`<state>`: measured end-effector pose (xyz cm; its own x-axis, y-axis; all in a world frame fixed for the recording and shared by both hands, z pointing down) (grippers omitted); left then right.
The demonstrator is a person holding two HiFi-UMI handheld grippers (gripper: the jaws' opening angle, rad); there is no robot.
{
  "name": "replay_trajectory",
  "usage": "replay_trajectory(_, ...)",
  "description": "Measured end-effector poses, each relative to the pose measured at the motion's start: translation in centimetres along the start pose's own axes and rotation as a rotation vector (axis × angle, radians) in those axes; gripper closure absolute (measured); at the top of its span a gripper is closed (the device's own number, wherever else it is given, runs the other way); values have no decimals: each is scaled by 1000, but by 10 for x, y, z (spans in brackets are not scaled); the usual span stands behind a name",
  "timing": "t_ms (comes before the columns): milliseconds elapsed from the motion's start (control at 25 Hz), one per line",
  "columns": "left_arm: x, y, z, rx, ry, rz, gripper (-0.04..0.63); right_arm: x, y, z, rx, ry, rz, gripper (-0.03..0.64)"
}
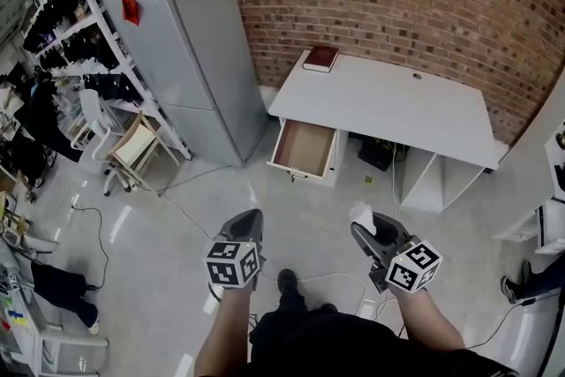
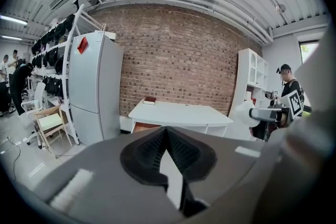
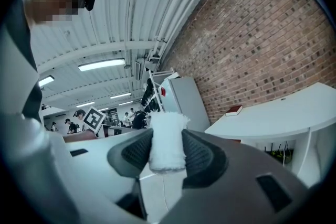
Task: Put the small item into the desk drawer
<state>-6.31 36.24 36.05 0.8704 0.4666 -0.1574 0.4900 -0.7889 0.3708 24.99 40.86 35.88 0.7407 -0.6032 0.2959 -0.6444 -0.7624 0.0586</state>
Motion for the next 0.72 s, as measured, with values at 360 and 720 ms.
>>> replay_trajectory(360,-71,34,17,-12,-24,0,583,14,74,3,-29,20,-9,456)
replay_trajectory(720,-147,74,33,-24,-58,-14,583,20,167,4,-102,20,-1,456)
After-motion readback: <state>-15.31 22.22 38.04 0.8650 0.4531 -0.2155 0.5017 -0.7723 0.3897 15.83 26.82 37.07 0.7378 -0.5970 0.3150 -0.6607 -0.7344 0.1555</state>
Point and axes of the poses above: the fingertips, and each gripper's own axes: y forward along the fingers, x to its right, z out of its top, the point moved 8 cm from there along -y, backward along the fingers, and after that the axes turned 3 degrees about -z, right-handed, at the moved point
